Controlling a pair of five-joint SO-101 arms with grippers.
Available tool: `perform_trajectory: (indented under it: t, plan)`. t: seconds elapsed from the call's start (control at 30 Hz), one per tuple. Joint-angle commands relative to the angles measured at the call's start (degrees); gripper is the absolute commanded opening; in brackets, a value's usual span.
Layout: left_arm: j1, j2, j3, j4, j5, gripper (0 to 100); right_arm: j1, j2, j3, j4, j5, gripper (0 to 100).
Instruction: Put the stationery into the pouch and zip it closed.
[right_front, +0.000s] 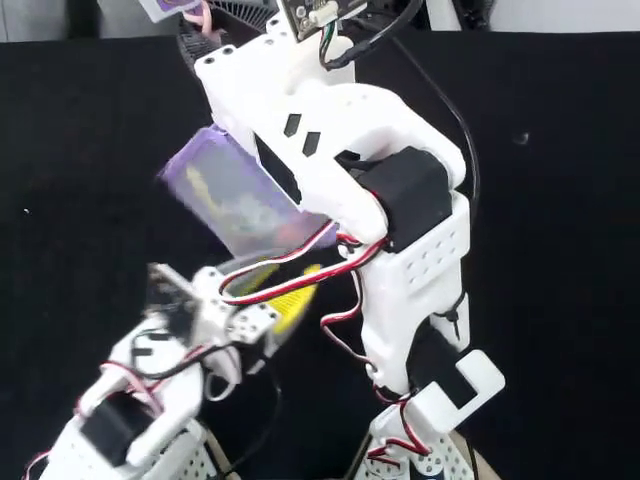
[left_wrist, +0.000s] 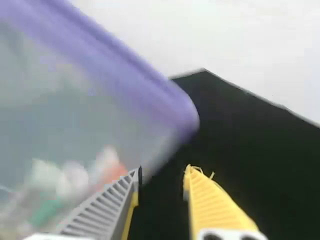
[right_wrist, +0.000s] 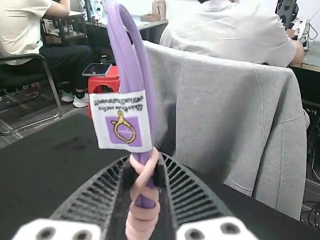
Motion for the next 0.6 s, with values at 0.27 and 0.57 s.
perform_trajectory:
  t: [0.27,0.57]
  plan:
    - [-22.55,-0.35,-21.41,8.09,-1.05,16,-0.79,-1.10,-1.89,8.35,5.45,1.1]
    - [-13.67,-0.35,-27.30,9.14,-1.05,16,-0.53,-0.13,-1.01,10.02,5.45,1.1]
